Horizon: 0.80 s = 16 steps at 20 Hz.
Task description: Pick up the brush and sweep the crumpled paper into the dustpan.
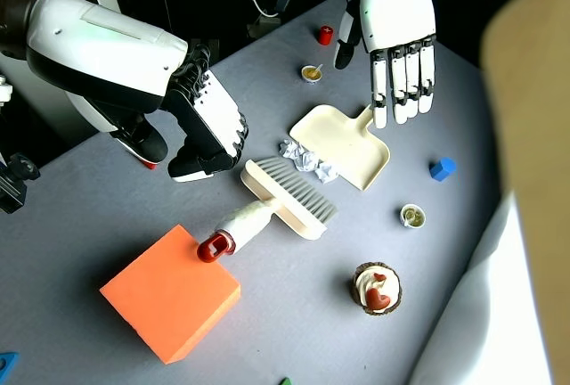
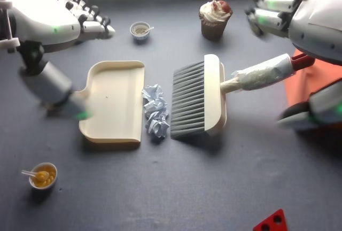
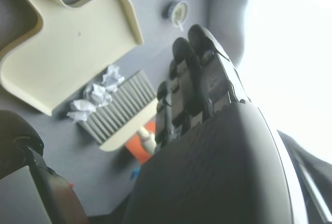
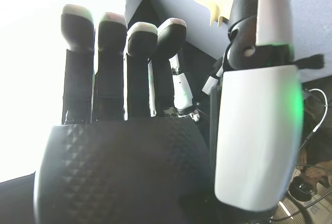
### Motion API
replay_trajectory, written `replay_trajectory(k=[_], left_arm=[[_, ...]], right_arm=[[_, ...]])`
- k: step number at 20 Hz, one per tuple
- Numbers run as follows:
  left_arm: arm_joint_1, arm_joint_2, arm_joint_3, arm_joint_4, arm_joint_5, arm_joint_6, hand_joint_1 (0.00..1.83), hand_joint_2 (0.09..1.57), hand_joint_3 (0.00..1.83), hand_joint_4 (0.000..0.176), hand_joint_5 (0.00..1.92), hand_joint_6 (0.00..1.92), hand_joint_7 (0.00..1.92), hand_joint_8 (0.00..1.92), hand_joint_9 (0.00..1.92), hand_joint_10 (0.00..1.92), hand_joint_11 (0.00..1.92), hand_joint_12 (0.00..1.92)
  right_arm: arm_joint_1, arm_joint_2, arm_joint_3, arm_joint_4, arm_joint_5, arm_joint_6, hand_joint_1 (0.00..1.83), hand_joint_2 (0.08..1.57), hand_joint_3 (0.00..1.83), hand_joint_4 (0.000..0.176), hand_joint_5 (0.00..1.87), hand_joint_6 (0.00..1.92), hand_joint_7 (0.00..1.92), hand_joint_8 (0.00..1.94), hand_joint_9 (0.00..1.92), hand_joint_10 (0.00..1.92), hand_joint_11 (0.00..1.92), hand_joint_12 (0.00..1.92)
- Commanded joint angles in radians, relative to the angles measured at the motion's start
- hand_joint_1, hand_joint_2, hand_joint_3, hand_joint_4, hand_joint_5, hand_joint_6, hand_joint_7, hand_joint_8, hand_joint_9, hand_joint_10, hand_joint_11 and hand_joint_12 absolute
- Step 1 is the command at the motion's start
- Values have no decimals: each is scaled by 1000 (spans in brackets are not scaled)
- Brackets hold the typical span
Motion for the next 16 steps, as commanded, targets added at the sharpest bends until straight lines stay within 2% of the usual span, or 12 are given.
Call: replay_trajectory(k=[1, 11, 13, 15, 16], left_arm=[[-15, 7, 2, 7, -83, 8, 0, 771, 7, 0, 65, 3, 85, 4, 80, 7, 28, 87], [-19, 5, 3, 8, -22, 53, 37, 775, 4, 0, 46, 2, 52, 2, 61, 3, 36, 75], [-4, -1, 21, 7, -102, 55, 280, 793, 7, 0, 59, 6, 72, 8, 82, 9, 73, 87], [37, -4, 43, -7, -210, 39, 446, 788, 1, 0, 38, 0, 52, 0, 69, 3, 68, 82], [76, -6, 56, -116, -295, 112, 501, 775, 0, 0, 31, 0, 53, 1, 76, 5, 77, 84]], right_arm=[[18, 9, -2, -24, 48, -2, 0, 765, 4, 0, 0, 0, 27, 5, 63, 6, 46, 76], [18, 10, -2, -25, 48, -2, 0, 808, 10, 0, 24, 6, 41, 3, 56, 3, 45, 55], [18, 10, -2, -25, 48, -2, 0, 809, 8, 0, 4, 0, 18, 0, 37, 0, 42, 51], [18, 10, -2, -25, 48, -2, 0, 821, 11, 0, 4, 0, 12, 0, 28, 0, 34, 45], [18, 10, -2, -25, 48, -2, 0, 821, 9, 0, 2, 0, 17, 3, 34, 4, 42, 47]])
